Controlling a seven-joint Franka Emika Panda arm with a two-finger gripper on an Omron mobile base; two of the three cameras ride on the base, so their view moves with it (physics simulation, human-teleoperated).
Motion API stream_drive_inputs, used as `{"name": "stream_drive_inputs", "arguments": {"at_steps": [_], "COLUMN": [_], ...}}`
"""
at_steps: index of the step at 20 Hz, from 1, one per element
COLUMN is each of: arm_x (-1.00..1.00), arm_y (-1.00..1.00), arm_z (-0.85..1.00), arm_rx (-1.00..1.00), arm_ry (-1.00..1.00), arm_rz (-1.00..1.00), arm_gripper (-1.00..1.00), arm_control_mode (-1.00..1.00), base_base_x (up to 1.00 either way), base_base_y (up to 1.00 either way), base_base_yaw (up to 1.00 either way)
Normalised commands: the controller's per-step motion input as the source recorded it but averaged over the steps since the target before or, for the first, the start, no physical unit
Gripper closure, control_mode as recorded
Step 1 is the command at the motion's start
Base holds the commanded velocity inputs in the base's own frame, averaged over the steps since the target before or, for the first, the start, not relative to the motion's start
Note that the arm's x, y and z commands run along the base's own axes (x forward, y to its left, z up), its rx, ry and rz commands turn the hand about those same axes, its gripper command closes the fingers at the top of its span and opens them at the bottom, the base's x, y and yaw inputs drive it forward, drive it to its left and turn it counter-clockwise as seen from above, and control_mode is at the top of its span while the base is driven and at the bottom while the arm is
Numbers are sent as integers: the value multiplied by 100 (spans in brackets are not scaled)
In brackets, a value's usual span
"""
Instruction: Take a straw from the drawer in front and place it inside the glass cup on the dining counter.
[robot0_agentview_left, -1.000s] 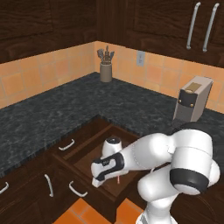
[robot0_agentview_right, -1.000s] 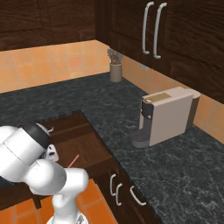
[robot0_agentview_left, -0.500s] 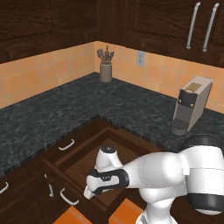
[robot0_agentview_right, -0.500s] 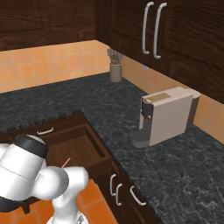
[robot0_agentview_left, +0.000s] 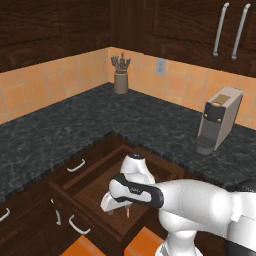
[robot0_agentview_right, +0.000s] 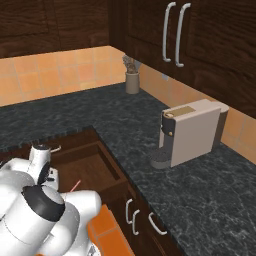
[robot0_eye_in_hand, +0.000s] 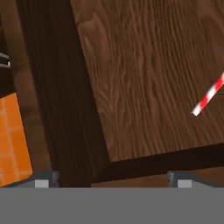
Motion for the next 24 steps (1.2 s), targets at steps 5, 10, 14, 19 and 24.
{"name": "stream_drive_inputs", "arguments": {"at_steps": [5,10,14,19,24], "arm_x": [35,49,4,0,11], "arm_y": [-21,-9,-23,-33,-26], "arm_z": [21,-5,-16,-17,-20], "arm_rx": [-19,-25,-7,0,0], "arm_ry": [32,3,0,-3,-6], "arm_rz": [-20,-13,0,0,0], "arm_gripper": [-100,-100,-100,-100,-100], "arm_control_mode": [-100,-100,-100,-100,-100], "base_base_x": [0,0,0,0,0], "base_base_y": [0,0,0,0,0], "base_base_yaw": [0,0,0,0,0]}}
